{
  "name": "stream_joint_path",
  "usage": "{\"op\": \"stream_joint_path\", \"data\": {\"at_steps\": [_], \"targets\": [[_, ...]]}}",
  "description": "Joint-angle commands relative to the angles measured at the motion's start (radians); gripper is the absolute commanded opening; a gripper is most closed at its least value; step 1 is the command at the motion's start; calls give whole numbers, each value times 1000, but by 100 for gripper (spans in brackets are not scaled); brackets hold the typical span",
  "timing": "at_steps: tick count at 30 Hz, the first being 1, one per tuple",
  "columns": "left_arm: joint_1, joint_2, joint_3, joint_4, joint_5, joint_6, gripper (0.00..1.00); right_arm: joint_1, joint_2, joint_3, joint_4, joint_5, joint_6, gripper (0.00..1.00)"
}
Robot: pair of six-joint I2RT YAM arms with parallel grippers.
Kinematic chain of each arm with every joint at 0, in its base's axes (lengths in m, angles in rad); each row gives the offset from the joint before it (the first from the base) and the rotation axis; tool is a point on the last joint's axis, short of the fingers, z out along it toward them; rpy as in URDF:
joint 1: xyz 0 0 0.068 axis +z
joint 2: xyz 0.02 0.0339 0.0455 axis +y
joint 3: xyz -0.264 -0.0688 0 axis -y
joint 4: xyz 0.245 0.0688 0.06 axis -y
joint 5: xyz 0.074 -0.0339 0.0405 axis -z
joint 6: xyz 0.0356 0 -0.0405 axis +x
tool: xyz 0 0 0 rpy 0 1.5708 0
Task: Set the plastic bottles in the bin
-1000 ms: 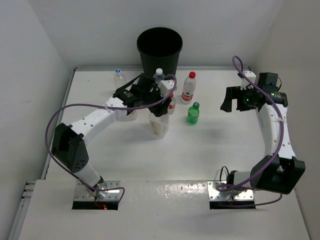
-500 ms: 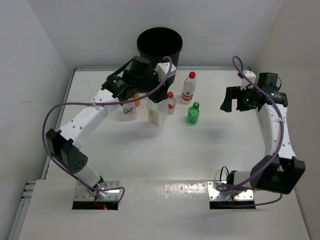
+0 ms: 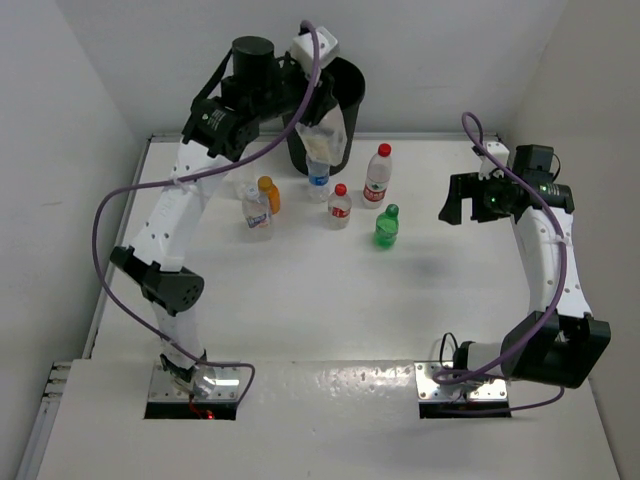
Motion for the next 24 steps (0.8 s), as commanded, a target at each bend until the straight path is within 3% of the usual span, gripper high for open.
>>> {"op": "stream_joint_path", "data": {"at_steps": [1,5,10,24], "targets": [[50,9,89,116,-33,-6,0,7,-5,10,24,-18,-22,99],[90,-28,33,351,-43,-56,0,8,-6,8,19,-12,-31,99],[101,18,72,555,-117,-57,0,7,6,20,18,-4,-35,99],[193,245,-2,833,-148,-115,0,8,40,17,41,17,-28,99]]}}
